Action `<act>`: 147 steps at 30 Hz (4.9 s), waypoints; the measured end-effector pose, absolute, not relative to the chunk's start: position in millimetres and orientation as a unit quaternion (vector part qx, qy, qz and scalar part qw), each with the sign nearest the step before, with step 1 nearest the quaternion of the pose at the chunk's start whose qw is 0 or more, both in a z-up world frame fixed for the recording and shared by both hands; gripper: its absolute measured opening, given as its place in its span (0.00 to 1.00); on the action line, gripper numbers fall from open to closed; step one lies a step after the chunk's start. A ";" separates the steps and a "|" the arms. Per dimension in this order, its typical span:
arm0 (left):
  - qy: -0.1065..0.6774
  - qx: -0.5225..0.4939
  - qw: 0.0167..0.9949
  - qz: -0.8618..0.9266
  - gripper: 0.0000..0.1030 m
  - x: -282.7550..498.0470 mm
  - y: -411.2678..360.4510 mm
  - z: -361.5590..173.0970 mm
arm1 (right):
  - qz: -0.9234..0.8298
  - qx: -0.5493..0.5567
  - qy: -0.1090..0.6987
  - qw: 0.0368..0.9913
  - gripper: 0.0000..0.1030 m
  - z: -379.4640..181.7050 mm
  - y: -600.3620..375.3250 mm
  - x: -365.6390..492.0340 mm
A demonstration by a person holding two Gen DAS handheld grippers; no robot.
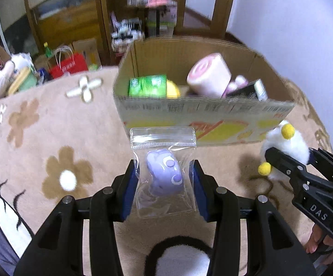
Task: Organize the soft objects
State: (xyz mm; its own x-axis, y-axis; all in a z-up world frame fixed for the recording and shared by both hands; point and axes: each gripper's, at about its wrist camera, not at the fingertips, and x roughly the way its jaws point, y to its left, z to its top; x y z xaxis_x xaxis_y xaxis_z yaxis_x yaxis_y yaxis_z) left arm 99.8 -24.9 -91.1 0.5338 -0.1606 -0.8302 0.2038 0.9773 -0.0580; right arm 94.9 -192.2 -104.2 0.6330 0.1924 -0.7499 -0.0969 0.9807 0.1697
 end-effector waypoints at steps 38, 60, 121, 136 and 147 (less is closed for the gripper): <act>0.233 0.076 0.963 -0.108 0.43 155.5 -38.4 32.3 | 0.069 0.053 0.247 0.965 0.45 -2.1 -210.1 138.4; 0.325 0.070 0.935 -0.127 0.48 199.4 -47.6 -53.0 | 0.077 0.043 0.297 0.951 0.50 -58.9 -199.7 168.3; 0.221 0.069 0.972 -0.042 0.98 22.8 12.5 10.6 | 0.010 0.026 0.166 0.986 1.00 13.2 -209.8 -1.7; 0.233 0.065 0.970 -0.029 0.98 33.0 12.7 -9.6 | 0.007 0.021 0.184 0.983 1.00 -11.3 -209.4 6.1; 0.236 0.070 0.969 -0.029 0.98 33.8 11.5 -10.7 | 0.001 0.009 0.197 0.980 1.00 -20.2 -206.2 13.6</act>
